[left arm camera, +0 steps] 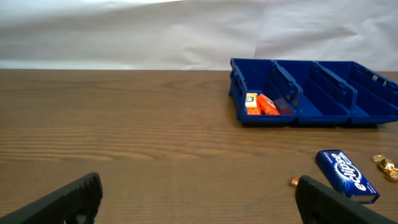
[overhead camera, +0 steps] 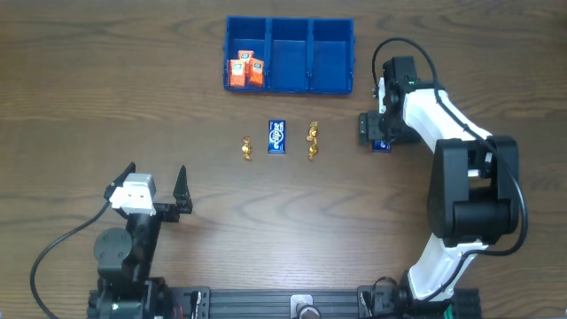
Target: Sort Candies Into Trays
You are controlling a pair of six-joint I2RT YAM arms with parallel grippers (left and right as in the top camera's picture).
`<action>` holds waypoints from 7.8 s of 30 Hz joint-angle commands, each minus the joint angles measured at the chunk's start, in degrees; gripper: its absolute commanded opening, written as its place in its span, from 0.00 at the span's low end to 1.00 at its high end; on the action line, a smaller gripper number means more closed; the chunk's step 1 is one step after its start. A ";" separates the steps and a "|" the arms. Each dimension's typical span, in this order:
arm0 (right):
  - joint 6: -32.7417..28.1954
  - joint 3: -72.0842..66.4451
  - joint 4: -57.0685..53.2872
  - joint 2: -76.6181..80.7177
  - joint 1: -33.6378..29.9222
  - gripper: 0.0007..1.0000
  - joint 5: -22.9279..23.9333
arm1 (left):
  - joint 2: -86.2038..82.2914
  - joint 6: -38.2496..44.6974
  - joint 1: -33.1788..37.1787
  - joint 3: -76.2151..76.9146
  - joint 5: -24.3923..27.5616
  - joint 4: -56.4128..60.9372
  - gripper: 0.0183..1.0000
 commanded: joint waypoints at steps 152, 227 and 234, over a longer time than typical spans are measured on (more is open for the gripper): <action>28.20 42.75 -22.23 9.57 32.70 0.04 10.69 | -0.37 0.81 0.02 -1.16 1.03 -1.92 1.00; 27.36 44.70 -23.91 25.00 41.11 1.00 0.48 | -0.37 0.81 0.02 -1.16 1.03 -1.92 1.00; 33.79 43.04 -21.75 25.00 41.59 0.99 1.62 | -0.37 0.81 0.02 -1.16 1.03 -1.92 1.00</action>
